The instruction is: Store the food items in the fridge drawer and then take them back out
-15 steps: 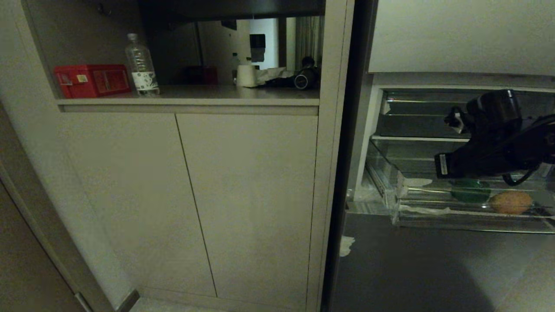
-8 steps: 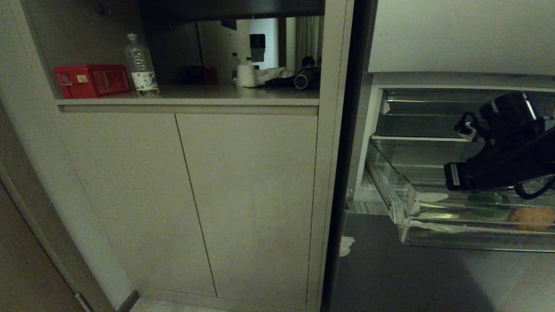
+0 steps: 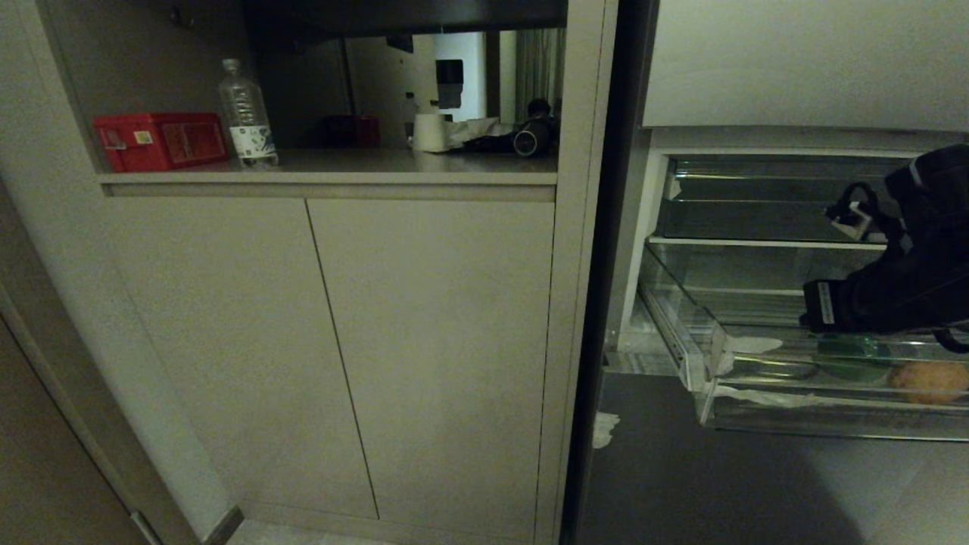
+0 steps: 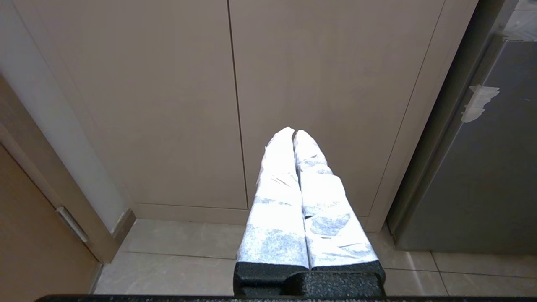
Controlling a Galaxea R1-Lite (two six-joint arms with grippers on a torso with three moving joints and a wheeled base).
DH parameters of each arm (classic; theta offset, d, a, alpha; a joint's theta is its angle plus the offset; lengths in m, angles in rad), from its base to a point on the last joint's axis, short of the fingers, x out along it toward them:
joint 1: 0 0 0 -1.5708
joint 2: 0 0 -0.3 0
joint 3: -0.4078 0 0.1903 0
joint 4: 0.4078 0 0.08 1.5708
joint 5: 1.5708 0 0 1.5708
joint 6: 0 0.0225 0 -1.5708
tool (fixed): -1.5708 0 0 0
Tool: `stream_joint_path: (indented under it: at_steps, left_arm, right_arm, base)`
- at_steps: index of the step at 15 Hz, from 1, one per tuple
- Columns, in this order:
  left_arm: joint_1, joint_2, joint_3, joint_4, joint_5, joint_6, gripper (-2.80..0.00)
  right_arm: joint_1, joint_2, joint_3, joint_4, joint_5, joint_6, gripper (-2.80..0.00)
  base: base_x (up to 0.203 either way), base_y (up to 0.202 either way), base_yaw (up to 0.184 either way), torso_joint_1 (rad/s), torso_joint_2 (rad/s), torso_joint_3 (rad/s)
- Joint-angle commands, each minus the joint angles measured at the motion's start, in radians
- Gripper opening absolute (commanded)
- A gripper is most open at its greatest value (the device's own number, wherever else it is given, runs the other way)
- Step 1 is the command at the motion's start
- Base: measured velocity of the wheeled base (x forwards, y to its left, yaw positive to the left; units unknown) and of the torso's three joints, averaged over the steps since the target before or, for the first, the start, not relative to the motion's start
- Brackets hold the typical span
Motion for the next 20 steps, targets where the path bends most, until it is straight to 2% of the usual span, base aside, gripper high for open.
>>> stream_joint_path:
  at_steps: [1, 4, 8, 12, 20]
  left_arm:
    - [0.000, 0.000, 0.001, 0.000, 0.000, 0.000, -2.80]
    - [0.000, 0.000, 0.000, 0.000, 0.000, 0.000, -2.80]
    - [0.000, 0.000, -0.001, 0.000, 0.000, 0.000, -2.80]
    - [0.000, 0.000, 0.001, 0.002, 0.000, 0.000, -2.80]
    - [0.000, 0.000, -0.001, 0.002, 0.000, 0.000, -2.80]
  right_arm:
    - [0.001, 0.042, -0.010, -0.158, -0.002, 0.002, -2.80]
    - [0.002, 0.121, -0.016, -0.346, -0.002, 0.014, -2.80]
    - [0.002, 0.012, 0.051, -0.353, -0.001, 0.042, -2.80]
    - [0.002, -0.271, 0.193, -0.350, -0.002, 0.027, -2.80]
    - [0.000, -0.985, 0.527, -0.301, -0.010, -0.004, -2.80]
  base:
    - [0.000, 0.000, 0.000, 0.000, 0.00, 0.000]
    - [0.000, 0.000, 0.000, 0.000, 0.00, 0.000]
    - [0.000, 0.000, 0.000, 0.000, 0.00, 0.000]
    - [0.000, 0.000, 0.000, 0.000, 0.00, 0.000]
    - [0.000, 0.000, 0.000, 0.000, 0.00, 0.000]
